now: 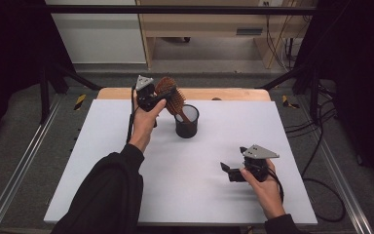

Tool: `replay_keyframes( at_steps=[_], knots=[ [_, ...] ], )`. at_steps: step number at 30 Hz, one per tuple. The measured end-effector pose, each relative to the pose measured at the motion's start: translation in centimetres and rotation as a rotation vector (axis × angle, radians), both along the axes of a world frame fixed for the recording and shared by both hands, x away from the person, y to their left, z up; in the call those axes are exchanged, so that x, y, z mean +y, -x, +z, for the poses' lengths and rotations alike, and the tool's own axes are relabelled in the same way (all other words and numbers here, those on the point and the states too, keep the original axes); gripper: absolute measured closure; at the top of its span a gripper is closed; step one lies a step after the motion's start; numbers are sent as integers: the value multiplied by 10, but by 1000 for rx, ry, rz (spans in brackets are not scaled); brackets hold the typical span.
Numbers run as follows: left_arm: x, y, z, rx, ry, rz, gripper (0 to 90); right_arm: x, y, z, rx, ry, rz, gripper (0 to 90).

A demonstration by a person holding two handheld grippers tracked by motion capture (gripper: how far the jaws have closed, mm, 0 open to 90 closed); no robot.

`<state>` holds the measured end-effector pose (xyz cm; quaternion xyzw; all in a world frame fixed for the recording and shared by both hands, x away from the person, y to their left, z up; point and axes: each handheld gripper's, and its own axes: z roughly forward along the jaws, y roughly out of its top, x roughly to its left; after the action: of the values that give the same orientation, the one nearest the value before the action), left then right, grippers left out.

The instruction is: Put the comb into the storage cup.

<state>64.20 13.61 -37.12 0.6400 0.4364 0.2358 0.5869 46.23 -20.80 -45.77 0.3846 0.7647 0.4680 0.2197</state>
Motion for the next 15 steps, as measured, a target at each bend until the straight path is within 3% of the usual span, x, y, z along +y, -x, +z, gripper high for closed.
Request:
replay_keyframes(
  at_steps=[15],
  knots=[
    [0, 0, 0, -7, 0, 6, 367, 0, 0, 0, 1, -1, 0, 48]
  ],
)
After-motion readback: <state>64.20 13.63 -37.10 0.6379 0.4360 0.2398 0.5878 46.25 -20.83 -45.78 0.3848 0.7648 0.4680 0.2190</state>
